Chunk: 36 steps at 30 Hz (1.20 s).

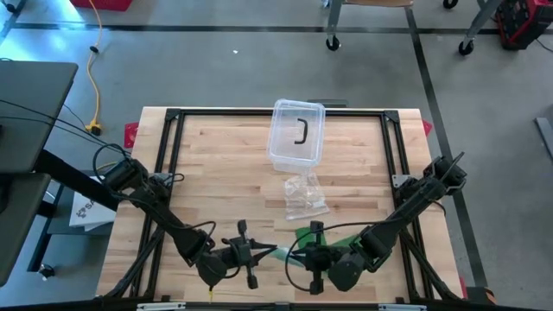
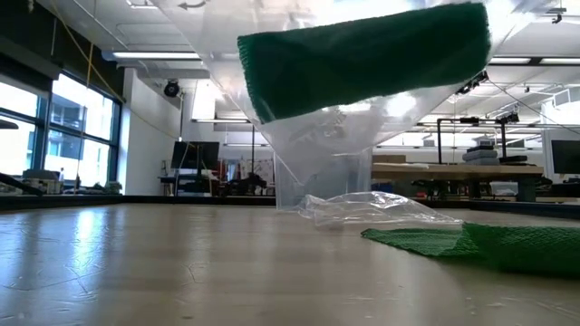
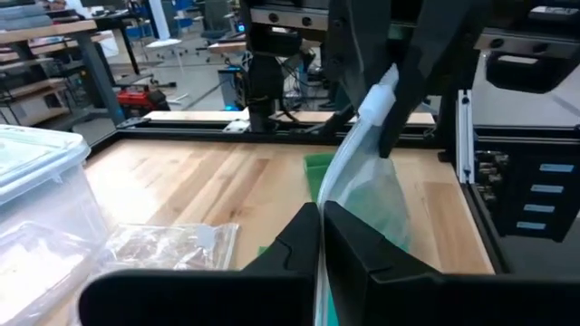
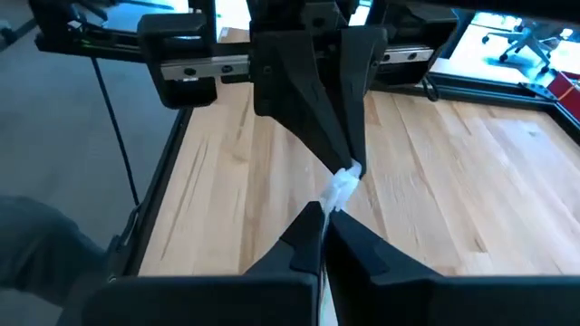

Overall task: Roll bandage
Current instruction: Close the transparent zip bag

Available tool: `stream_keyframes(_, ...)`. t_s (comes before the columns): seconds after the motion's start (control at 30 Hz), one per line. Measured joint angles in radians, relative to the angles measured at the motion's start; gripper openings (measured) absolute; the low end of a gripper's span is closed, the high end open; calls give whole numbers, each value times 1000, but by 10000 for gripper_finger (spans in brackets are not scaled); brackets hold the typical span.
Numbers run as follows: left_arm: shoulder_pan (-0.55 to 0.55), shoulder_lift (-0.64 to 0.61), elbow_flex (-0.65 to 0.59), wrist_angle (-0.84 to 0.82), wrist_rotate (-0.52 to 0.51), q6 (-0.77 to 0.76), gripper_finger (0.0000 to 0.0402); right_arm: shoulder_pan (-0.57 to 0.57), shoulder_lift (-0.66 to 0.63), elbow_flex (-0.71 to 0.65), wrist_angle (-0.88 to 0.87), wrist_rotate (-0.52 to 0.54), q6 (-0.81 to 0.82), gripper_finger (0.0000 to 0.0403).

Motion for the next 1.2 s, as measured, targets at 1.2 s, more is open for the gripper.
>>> stream_keyframes(1.2, 9, 2, 341, -864, 240, -290, 1, 9, 56, 0, 17, 15, 35, 71)
